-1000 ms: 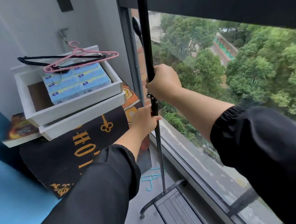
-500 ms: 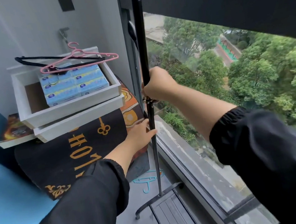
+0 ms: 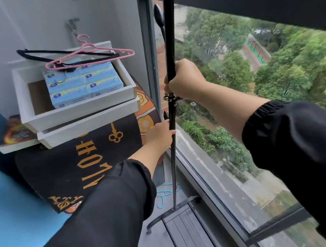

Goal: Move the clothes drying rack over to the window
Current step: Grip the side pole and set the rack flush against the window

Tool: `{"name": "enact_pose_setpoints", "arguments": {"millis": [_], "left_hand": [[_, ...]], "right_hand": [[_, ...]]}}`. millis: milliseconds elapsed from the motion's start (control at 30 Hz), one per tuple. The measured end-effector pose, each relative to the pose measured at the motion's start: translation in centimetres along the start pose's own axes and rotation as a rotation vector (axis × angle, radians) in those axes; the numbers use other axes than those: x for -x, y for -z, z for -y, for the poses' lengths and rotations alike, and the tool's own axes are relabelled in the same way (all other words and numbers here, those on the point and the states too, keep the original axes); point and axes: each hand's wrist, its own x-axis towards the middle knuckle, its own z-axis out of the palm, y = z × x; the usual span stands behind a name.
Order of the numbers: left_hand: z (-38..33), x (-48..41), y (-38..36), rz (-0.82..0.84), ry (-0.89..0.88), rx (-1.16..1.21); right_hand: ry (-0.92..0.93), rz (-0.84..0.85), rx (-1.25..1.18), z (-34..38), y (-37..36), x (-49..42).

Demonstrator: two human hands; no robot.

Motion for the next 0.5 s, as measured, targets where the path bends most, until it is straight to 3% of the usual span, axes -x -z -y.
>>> {"name": "enact_pose_setpoints", "arguments": {"millis": [333, 500], "left_hand": [[1.9, -3.3, 2.6, 0.054, 0.104, 0.167], [3.2, -5.1, 4.9, 0.118, 0.009, 0.257]], "right_hand": [[-0.047, -0.002, 0.044, 2.0, -1.8, -3.9], [-0.071, 0.055, 0.021, 2.5, -2.1, -4.5]]}}
